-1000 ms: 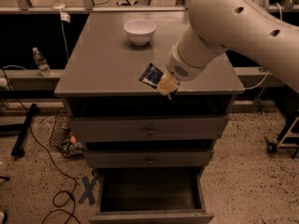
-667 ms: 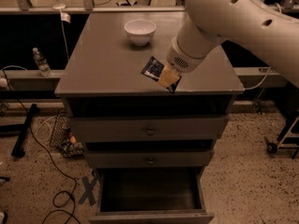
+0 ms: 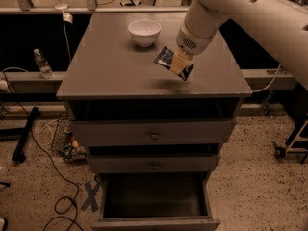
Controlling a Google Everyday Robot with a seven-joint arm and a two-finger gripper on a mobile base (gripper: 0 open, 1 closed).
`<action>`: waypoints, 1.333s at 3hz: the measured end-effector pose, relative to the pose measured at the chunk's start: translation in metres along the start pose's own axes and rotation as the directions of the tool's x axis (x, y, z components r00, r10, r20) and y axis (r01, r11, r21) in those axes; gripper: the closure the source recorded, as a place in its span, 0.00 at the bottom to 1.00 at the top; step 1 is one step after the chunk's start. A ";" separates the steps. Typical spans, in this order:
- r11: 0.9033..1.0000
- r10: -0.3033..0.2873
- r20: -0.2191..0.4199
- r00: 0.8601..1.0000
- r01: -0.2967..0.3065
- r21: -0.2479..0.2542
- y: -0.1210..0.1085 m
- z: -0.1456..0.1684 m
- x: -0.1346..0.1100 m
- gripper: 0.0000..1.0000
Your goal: Pick rxbar blueberry from bottom drawer and place on counter
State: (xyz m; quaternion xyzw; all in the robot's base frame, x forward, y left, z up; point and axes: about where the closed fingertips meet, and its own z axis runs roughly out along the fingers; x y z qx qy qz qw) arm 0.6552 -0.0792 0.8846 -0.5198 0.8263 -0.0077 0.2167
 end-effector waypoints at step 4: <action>0.999 0.025 -0.040 0.999 -0.026 -0.026 -0.033 0.022 0.002 0.28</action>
Offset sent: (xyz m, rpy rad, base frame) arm 0.0259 -0.0109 -0.0089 -0.0171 0.0402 -0.0170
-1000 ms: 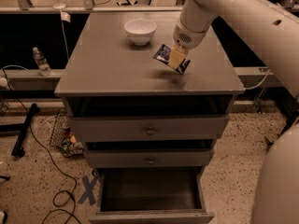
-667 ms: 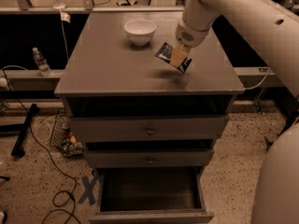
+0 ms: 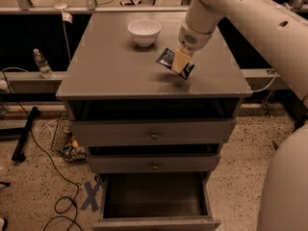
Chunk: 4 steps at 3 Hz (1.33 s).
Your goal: Pick rxbar blueberry from bottom drawer and place on counter
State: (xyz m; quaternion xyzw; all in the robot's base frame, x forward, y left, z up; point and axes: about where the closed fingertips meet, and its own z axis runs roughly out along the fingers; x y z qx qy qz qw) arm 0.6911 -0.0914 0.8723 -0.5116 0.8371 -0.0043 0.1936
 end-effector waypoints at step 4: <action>1.000 0.005 0.031 0.999 -0.005 -0.009 -0.013 -0.016 0.041 0.00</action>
Offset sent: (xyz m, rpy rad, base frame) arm 0.0003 0.0007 -0.0018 -0.0003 0.0021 0.0011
